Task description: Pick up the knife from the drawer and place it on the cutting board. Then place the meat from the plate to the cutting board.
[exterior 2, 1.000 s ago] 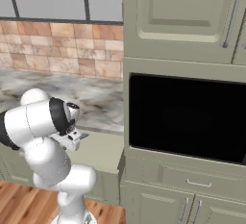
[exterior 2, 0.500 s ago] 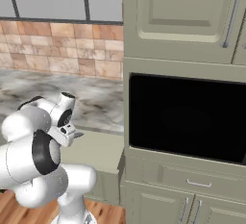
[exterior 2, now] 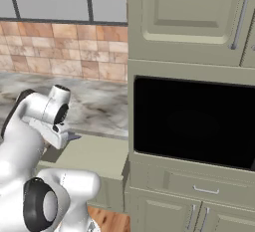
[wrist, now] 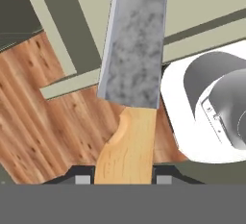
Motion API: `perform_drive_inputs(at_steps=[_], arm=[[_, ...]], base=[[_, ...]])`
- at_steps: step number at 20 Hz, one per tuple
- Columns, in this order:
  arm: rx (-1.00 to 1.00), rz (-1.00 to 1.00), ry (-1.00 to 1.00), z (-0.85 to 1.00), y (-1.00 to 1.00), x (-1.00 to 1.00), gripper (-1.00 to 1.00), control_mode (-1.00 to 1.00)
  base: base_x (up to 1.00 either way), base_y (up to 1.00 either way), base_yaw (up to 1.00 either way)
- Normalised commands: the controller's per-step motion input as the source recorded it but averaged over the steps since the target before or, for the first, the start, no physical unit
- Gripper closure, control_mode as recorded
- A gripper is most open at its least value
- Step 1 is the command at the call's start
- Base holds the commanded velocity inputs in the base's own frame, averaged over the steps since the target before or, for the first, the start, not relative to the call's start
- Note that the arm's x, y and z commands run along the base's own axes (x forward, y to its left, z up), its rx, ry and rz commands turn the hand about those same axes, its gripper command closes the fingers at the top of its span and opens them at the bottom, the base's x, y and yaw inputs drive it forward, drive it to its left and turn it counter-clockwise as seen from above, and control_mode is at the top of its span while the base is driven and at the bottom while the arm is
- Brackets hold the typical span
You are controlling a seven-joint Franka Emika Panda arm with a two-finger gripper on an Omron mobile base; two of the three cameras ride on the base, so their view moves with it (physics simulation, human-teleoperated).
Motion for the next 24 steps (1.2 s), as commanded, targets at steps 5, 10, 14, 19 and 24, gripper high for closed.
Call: perform_drive_inputs(at_steps=[5,10,14,19,24], arm=[[0.0,-0.08,-0.01,0.63,0.0,-0.59,1.0,-1.0],[-0.03,-0.05,-0.06,0.75,0.02,-0.47,1.0,-1.0],[-0.02,-0.04,-0.03,0.29,0.1,-0.3,1.0,-1.0],[0.0,0.0,0.0,0.0,0.0,0.0,1.0,-1.0],[0.0,0.0,-0.01,0.0,0.02,-0.13,1.0,1.0]], base=[[0.0,0.0,0.0],[0.0,0.0,0.0],[0.0,0.0,0.0],[0.0,0.0,0.0],[-0.37,0.19,0.0]])
